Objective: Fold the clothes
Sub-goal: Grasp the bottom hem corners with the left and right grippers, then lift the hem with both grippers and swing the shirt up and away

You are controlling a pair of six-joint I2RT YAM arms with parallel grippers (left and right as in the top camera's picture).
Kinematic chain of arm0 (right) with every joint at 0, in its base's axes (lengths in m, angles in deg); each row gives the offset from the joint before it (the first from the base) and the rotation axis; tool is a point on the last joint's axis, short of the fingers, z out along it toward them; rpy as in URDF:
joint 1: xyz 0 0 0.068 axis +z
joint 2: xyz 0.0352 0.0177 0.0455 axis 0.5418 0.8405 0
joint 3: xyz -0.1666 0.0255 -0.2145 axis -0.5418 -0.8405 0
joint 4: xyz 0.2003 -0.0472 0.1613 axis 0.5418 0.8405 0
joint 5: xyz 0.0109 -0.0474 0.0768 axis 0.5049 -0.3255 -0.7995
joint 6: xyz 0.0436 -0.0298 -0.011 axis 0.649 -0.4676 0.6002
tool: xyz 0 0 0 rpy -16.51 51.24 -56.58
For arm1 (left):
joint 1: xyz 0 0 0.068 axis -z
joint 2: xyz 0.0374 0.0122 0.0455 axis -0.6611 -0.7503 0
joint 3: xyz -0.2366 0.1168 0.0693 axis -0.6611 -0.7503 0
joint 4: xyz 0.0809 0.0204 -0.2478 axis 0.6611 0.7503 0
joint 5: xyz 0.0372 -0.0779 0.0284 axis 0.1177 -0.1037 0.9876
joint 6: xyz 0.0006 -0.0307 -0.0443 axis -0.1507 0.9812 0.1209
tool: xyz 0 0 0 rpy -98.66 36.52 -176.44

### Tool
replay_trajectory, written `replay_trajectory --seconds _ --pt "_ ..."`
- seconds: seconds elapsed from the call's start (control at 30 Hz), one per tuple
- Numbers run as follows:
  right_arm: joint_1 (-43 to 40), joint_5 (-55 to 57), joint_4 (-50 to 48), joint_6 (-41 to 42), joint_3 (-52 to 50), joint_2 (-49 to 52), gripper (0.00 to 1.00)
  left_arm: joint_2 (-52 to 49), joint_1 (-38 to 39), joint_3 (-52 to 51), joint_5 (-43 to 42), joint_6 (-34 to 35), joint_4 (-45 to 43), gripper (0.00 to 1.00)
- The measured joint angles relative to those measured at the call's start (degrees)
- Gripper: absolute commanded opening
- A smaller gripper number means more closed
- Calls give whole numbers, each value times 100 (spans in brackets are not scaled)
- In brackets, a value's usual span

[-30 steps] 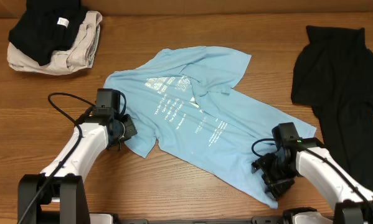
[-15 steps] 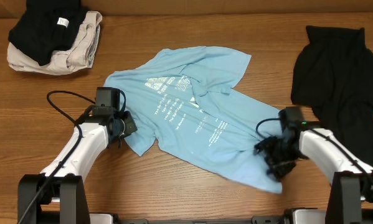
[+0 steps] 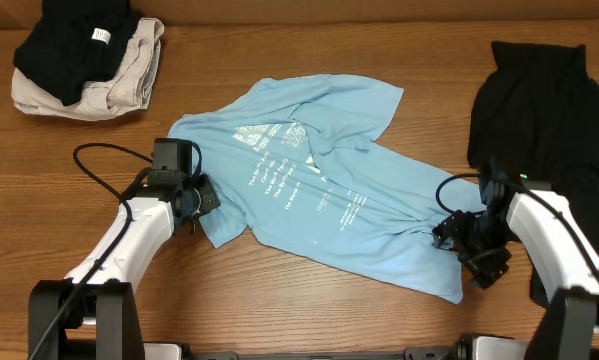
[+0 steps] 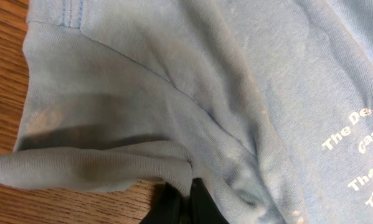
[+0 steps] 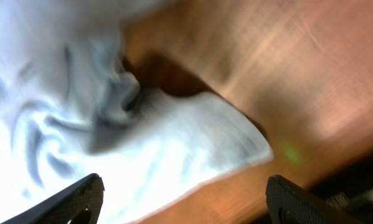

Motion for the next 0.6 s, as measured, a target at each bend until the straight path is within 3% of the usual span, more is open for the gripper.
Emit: replay_trajectory --seconds 0.2,0.6 --pt "2 68 181 -55 -42 -225 86 0 0 0 0 0 17 4" --pt "-4 -188 -1327 656 -1456 -267 66 0 0 0 17 0 61 4"
